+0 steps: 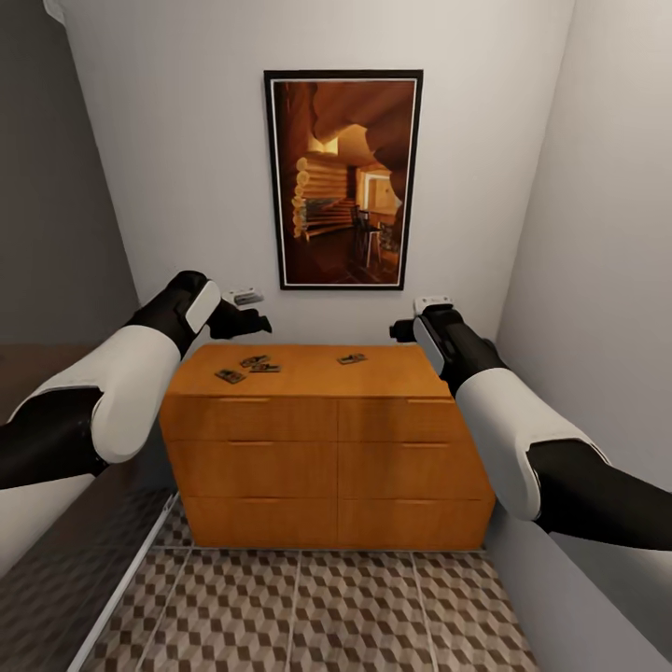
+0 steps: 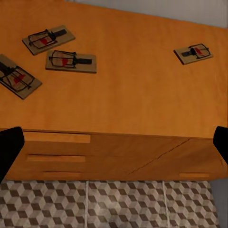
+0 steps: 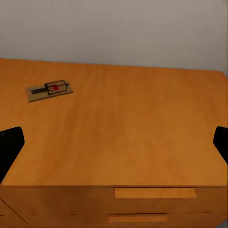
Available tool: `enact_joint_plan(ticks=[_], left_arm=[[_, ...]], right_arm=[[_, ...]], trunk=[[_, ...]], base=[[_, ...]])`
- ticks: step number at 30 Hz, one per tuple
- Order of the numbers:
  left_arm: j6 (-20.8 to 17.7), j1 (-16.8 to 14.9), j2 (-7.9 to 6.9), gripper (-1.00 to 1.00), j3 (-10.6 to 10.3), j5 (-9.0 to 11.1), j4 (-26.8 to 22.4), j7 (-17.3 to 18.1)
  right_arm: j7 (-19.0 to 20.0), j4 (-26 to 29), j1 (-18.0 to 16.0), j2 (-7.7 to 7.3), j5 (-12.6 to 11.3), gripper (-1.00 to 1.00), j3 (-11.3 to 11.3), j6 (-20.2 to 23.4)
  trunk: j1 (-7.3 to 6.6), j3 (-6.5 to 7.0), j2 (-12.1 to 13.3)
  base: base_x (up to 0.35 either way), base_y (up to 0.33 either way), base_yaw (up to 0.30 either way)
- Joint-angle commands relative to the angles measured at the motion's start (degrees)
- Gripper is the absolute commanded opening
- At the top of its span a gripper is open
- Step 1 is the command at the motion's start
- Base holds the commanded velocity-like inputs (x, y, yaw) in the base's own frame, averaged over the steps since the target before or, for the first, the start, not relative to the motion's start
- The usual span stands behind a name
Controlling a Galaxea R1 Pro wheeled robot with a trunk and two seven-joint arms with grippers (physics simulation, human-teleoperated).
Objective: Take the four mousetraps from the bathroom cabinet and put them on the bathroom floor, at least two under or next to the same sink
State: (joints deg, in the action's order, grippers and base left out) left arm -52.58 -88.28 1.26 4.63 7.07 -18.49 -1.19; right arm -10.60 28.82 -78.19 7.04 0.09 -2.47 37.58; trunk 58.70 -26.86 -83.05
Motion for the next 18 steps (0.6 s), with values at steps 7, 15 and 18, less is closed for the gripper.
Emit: enact_joint_plan(ticks=[7, 15, 18], left_arm=[[-0.15, 0.14, -0.02, 1.00, 0.47, -0.02, 1.10, -0.09], [0.01, 0.21, -0.03, 1.00, 0.47, -0.04, 1.99, -0.11], [0.26, 0.55, -0.39, 1.00, 0.80, -0.38, 2.37, -0.45]], right_arm=[[-0.21, -0.09, 0.07, 0.06, -0.01, 1.00, -0.25, 0.33], [-0.21, -0.34, 0.14, 0.12, -0.01, 1.00, -0.25, 0.38], [-0.55, -0.76, 0.51, -0.09, 0.32, 1.00, 0.08, 0.72]], trunk=[[0.03, -0.07, -0.03], [0.03, -0.07, -0.03], [0.03, -0.07, -0.03]], base=[[0.327, 0.000, 0.000], [0.332, 0.000, 0.000], [0.222, 0.000, 0.000]])
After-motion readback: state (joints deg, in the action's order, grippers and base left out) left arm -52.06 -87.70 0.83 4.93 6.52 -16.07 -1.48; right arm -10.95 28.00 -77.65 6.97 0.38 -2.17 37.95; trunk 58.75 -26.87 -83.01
